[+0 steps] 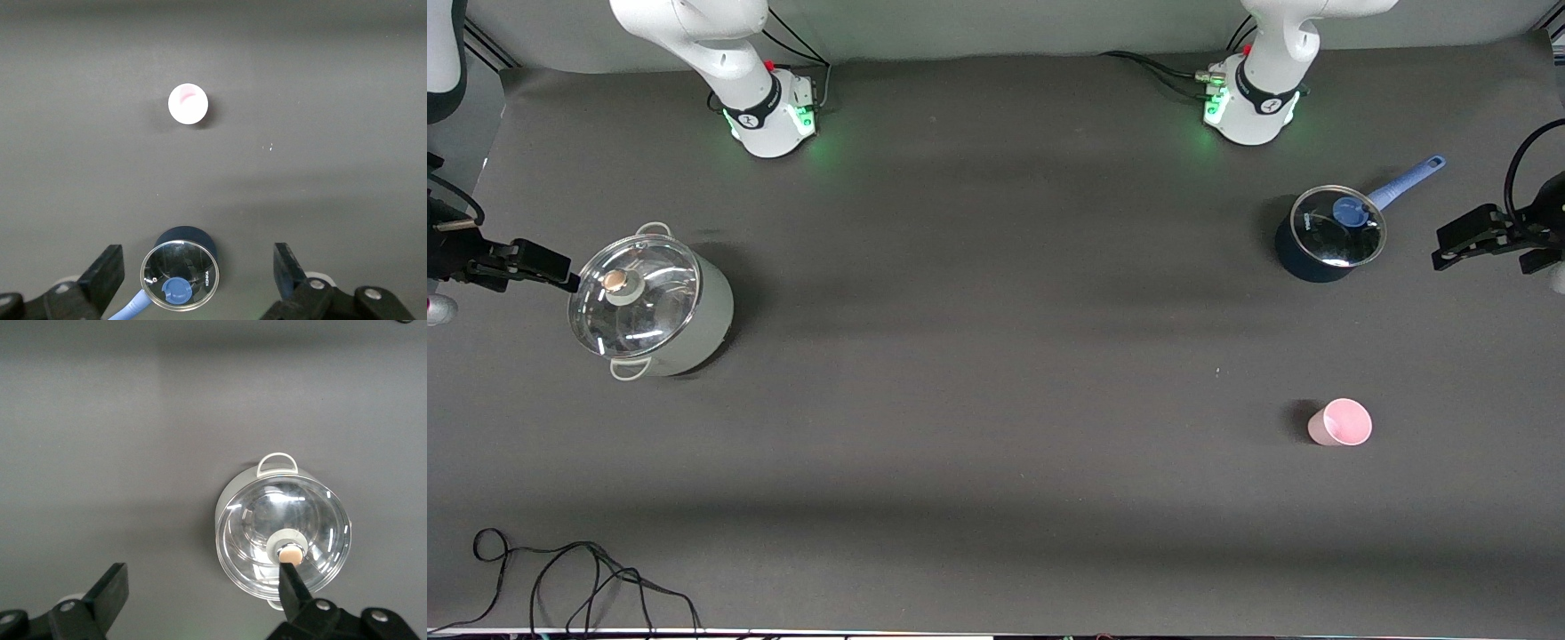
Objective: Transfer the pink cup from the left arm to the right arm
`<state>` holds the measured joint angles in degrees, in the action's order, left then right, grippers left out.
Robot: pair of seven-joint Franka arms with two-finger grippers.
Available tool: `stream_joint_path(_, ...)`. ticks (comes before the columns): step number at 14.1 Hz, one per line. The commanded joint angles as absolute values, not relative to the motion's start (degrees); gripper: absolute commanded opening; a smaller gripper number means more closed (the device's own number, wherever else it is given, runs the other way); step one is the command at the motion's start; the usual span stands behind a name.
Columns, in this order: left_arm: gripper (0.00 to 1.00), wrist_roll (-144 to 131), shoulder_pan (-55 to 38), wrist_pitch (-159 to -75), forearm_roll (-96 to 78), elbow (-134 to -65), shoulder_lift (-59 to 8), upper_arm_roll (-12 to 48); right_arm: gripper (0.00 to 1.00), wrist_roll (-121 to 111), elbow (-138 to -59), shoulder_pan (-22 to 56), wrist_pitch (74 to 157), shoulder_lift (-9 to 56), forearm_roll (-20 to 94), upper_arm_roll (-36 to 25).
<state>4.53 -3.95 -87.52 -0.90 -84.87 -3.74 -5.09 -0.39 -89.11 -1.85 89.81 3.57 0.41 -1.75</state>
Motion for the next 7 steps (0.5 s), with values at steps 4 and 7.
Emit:
stream_joint_path(4,0.99,3.7,-4.1,-87.5,-1.2,-83.6,-5.4,-5.2,1.0,-0.6,-88.2,-2.1,89.3,4.0,-0.1,-1.6)
stream_joint_path(7,0.99,3.7,-4.4,-89.6,-1.3,-83.5,-6.5,-5.1,1.0,-0.4,-88.2,-2.0,89.3,3.9,-0.1,-1.6)
